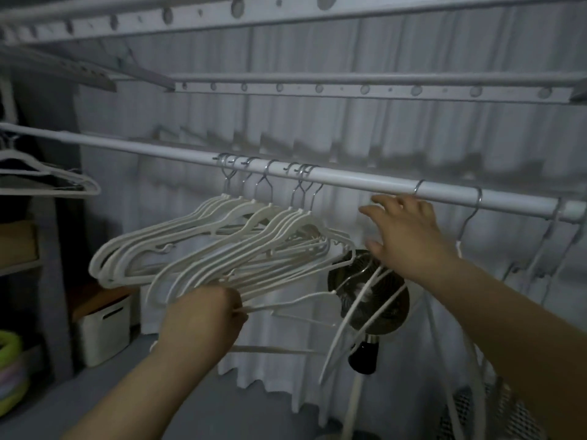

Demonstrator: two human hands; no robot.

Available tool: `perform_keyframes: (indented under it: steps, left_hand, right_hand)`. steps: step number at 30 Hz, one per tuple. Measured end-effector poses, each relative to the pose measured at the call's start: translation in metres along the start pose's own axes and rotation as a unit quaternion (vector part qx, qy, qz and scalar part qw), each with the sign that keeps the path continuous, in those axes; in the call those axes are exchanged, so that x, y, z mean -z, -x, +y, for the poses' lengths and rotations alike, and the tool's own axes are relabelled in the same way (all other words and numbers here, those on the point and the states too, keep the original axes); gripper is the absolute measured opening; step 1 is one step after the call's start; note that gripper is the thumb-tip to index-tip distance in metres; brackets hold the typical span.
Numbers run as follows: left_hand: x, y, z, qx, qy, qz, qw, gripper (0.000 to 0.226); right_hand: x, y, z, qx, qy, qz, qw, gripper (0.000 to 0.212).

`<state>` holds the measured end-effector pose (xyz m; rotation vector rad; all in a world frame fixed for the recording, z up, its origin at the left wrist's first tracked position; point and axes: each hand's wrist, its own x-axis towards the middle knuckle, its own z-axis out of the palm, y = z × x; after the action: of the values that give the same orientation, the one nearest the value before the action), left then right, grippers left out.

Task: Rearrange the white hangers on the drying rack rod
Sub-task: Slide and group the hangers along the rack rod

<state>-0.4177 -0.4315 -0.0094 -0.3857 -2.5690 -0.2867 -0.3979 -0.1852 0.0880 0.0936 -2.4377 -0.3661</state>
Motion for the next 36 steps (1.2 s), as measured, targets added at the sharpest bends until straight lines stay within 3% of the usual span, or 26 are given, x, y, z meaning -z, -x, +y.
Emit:
perform_keyframes:
  steps: [4,6,9,12,16,21,24,27,30,33,36]
  left_hand:
    - [0.016,0.025,-0.033,0.015,0.000,-0.001,1.000,0.023]
    - [0.026,0.039,-0.053,0.008,0.004,0.006,1.000,0.022]
    - [0.040,0.059,-0.081,-0.001,-0.012,0.011,1.000,0.025]
    - [0.051,0.075,-0.107,-0.007,-0.016,0.011,1.000,0.026]
    - [0.056,0.097,-0.142,-0.032,-0.044,-0.011,0.998,0.028]
    - [0.055,0.127,-0.166,0.005,0.008,-0.028,1.000,0.044]
    - [0.053,0.139,-0.157,-0.007,0.132,-0.024,0.991,0.042]
    - [0.049,0.153,-0.137,0.005,0.298,-0.104,0.949,0.041]
    - [0.044,0.168,-0.112,0.001,0.374,-0.216,0.902,0.046]
    - [0.037,0.179,-0.088,-0.001,0.411,-0.287,0.865,0.063]
    - [0.032,0.188,-0.069,-0.008,0.376,-0.325,0.868,0.083]
  right_hand:
    - [0.013,-0.001,-0.036,0.052,-0.044,-0.161,0.985,0.037]
    - [0.018,0.000,-0.058,0.058,-0.137,-0.218,0.965,0.025]
    - [0.031,0.004,-0.088,0.035,-0.286,-0.265,0.920,0.021]
    - [0.045,0.016,-0.114,0.005,-0.364,-0.289,0.885,0.031]
    - [0.058,0.034,-0.148,-0.054,-0.470,-0.312,0.824,0.028]
    - [0.066,0.063,-0.191,-0.141,-0.565,-0.324,0.745,0.028]
    - [0.073,0.076,-0.209,-0.190,-0.614,-0.329,0.692,0.026]
    - [0.085,0.081,-0.219,-0.253,-0.659,-0.298,0.642,0.026]
    - [0.092,0.085,-0.225,-0.308,-0.698,-0.243,0.600,0.029]
    - [0.096,0.087,-0.226,-0.345,-0.741,-0.177,0.548,0.030]
    - [0.098,0.086,-0.224,-0.364,-0.767,-0.131,0.511,0.030]
